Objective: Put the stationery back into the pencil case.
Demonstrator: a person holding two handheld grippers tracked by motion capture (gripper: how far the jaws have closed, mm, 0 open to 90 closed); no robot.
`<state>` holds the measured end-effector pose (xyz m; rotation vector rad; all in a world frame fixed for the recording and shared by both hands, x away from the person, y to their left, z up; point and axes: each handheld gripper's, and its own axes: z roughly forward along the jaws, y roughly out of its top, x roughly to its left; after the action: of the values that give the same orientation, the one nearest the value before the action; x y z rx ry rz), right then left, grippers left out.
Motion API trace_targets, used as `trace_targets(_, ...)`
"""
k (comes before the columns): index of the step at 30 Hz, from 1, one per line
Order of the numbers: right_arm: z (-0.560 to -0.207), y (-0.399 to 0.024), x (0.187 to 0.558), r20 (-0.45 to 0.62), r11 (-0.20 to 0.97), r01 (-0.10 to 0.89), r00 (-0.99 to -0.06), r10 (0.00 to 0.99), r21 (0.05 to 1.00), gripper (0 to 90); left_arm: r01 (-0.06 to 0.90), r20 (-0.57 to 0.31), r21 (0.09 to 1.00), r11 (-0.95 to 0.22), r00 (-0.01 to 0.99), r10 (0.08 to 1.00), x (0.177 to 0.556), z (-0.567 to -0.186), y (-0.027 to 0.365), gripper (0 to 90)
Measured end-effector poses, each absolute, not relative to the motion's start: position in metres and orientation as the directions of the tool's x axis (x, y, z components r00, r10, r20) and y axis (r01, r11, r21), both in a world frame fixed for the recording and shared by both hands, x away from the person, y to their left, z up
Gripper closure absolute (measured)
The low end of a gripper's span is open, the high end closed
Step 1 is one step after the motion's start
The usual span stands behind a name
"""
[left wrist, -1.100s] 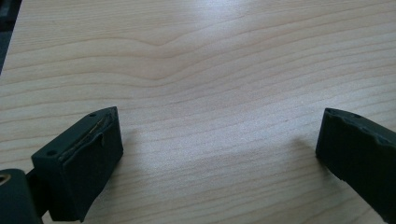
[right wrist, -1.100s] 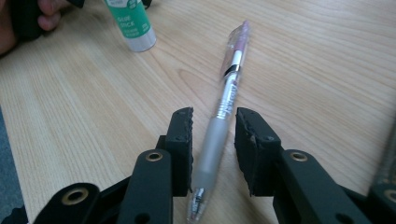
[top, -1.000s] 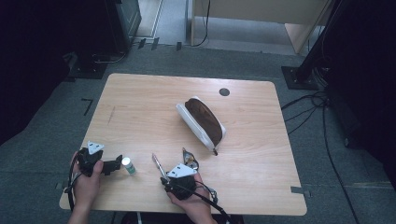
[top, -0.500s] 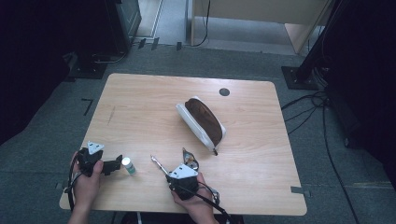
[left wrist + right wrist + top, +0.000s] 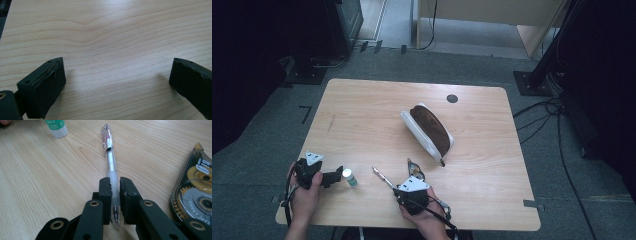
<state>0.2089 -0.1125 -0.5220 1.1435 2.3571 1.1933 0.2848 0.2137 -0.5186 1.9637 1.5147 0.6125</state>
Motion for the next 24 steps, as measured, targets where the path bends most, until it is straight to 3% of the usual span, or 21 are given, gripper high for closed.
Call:
trace_targets(10,-0.521,-0.115,0.211,0.128,0.335,0.529,-0.658,0.743,0.779,81.4,0.703,0.009,0.686,-0.188,0.25,0.968,0.285,-0.519,0.214,0.5)
trace_targets(24,-0.489,-0.128,0.218,0.121,0.288,0.485,-0.652,0.749,0.826,81.4,0.703,0.009,0.686,-0.188,0.251,0.968,0.285,-0.519,0.214,0.5)
